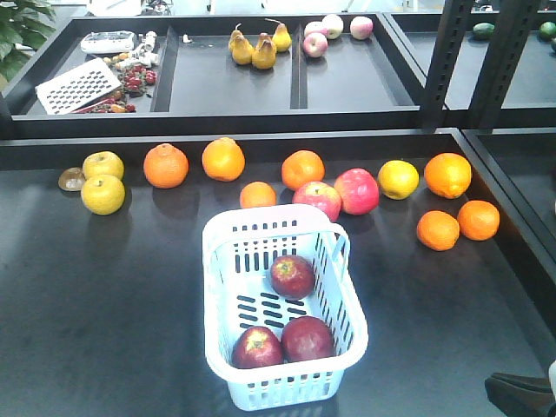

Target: Pick three apples into basket with both arms

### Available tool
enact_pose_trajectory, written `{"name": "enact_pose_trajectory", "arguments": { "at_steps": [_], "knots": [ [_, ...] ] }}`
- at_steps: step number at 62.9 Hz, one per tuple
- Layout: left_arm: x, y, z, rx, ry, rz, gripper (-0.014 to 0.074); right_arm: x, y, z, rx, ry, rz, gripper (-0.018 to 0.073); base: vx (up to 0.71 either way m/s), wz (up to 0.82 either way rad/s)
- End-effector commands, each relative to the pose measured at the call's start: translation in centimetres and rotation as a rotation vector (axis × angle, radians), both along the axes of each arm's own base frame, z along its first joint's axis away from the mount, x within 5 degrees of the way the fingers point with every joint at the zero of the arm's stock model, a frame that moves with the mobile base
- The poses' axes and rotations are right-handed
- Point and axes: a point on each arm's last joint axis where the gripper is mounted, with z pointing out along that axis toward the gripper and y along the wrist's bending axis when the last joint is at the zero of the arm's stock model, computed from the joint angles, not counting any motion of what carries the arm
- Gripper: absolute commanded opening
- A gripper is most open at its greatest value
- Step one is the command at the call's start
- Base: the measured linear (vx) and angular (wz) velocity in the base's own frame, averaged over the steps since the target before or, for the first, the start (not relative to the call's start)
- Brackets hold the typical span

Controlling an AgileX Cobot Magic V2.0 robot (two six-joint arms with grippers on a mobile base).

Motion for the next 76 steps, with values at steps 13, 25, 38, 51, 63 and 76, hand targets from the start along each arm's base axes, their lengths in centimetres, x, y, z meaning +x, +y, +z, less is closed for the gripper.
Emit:
{"name": "enact_pose_trajectory", "arguments": {
  "at_steps": [13, 25, 38, 51, 63, 76],
  "knots": [
    [0.0, -0.1, 0.4, -0.001, -0.075, -0.004, -0.0006, 0.4, 0.2, 0.9, 0.033, -0.066, -0.001, -0.0004, 0.0, 0.0],
    [0.0, -0.1, 0.4, -0.001, -0.075, -0.004, -0.0006, 0.1, 0.0, -1.4, 0.052, -0.085, -0.007, -0.0004, 0.0, 0.0],
    [0.0, -0.1, 0.4, -0.001, -0.075, -0.004, -0.0006, -0.1, -0.7, -2.6, 0.137, -0.254, -0.078, -0.0004, 0.0, 0.0],
    [0.0, -0.1, 0.4, -0.001, -0.075, -0.004, -0.0006, -1.2, -2.8, -4.9, 0.244, -0.295, -0.327, -0.0004, 0.0, 0.0],
    [0.0, -0.1, 0.4, -0.001, -0.075, -0.004, -0.0006, -2.5, -3.8, -6.6, 0.269, -0.41, -0.439, -0.0004, 0.0, 0.0],
    [0.0, 0.0, 0.4, -0.001, -0.072, -0.004, -0.0006, -2.8, -4.2, -6.8, 0.235, -0.502, -0.465, -0.0004, 0.0, 0.0]
  ]
}}
